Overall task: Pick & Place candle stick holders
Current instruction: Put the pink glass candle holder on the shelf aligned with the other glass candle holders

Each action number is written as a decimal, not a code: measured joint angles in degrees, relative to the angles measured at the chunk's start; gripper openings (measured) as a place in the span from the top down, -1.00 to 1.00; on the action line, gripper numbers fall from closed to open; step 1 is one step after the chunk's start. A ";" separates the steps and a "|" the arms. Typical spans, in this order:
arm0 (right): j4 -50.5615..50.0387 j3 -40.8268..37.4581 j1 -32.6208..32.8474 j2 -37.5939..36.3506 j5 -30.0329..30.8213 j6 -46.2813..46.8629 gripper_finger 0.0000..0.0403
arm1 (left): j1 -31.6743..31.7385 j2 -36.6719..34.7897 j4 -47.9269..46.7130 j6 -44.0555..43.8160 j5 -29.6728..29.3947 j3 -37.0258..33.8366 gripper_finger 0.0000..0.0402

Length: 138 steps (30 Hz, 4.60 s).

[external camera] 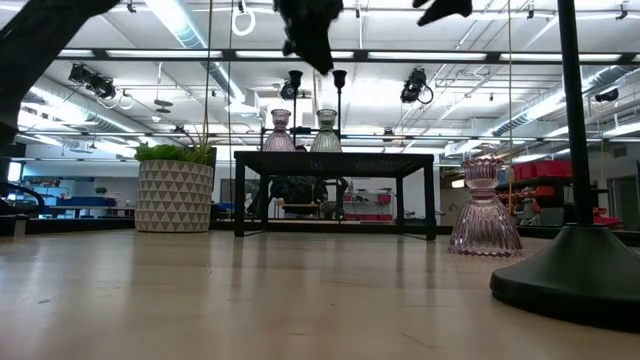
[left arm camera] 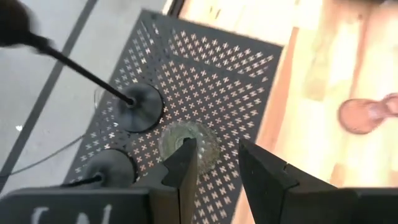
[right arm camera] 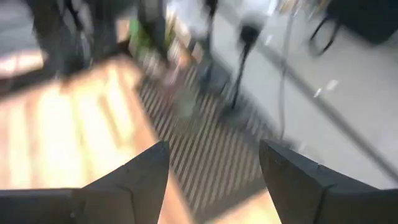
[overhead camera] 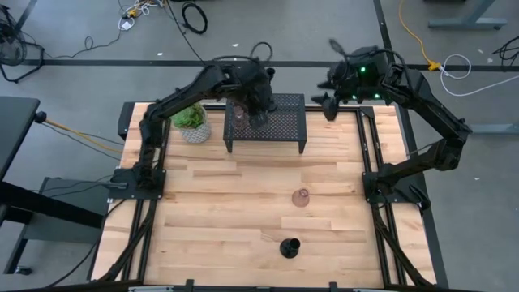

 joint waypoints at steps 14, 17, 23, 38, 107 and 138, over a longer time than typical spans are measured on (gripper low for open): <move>-16.07 -14.02 35.31 -3.71 7.06 36.71 -0.23 | -9.57 -11.93 -5.75 -6.49 5.37 0.02 0.41; -9.73 -22.73 42.53 -4.09 11.01 48.21 -0.24 | -12.02 -12.68 -7.29 -7.96 5.33 0.04 0.41; 5.61 -37.38 47.09 -3.14 15.19 63.38 -0.23 | -16.41 -13.40 -8.04 -9.07 4.41 0.02 0.41; 15.14 -48.78 47.14 -2.25 15.22 73.94 -0.23 | -19.51 -13.29 -7.98 -7.55 1.31 0.02 0.41; -1.43 -5.07 5.45 12.48 0.95 23.08 0.95 | -19.51 -13.21 -0.62 -8.64 1.05 0.02 0.41; -2.27 -5.07 -2.24 19.71 -3.33 13.58 0.77 | -19.27 -13.21 -0.59 -8.40 0.59 0.02 0.41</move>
